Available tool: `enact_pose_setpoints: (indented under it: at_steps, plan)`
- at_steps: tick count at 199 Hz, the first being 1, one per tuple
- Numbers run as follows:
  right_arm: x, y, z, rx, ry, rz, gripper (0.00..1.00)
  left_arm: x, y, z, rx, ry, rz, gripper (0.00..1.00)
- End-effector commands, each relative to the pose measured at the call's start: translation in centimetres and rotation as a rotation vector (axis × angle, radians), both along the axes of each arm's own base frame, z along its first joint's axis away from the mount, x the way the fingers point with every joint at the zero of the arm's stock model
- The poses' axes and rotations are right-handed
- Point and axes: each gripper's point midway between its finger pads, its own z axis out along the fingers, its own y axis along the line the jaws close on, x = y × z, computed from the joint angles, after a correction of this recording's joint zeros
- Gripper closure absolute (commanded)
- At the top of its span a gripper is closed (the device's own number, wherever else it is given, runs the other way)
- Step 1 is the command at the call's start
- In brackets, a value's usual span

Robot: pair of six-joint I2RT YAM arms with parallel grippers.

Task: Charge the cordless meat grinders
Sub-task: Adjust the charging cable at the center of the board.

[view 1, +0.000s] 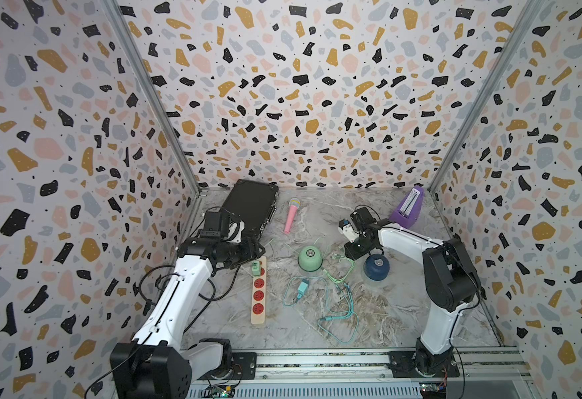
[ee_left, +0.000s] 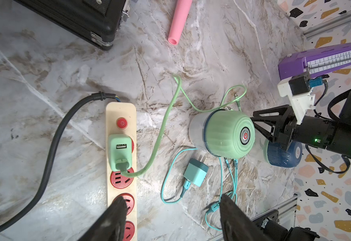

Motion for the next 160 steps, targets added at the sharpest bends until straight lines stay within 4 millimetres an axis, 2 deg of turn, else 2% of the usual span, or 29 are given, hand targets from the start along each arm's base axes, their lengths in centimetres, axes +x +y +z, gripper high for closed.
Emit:
enact_pose_setpoints:
  at_steps: [1, 42, 101, 140, 160]
  plan:
    - [1.1, 1.0, 0.8, 0.04, -0.012, -0.008, 0.63, -0.5, 0.1, 0.0, -0.001, -0.004, -0.004, 0.3]
    - [2.7, 1.9, 0.0, 0.043, -0.024, 0.011, 0.63, -0.5, 0.1, 0.0, 0.001, -0.004, -0.004, 0.3]
    - [4.4, 1.9, -1.8, -0.004, -0.045, 0.0, 0.6, -0.4, 0.2, 0.0, 0.002, -0.001, -0.002, 0.3]
    - [3.6, 2.3, -3.0, -0.058, -0.049, 0.05, 0.66, -0.4, 0.2, -0.1, 0.004, 0.002, 0.0, 0.3]
    - [2.9, 2.4, -3.9, -0.061, -0.018, 0.052, 0.74, -0.4, 0.3, -0.2, 0.006, 0.003, 0.0, 0.3]
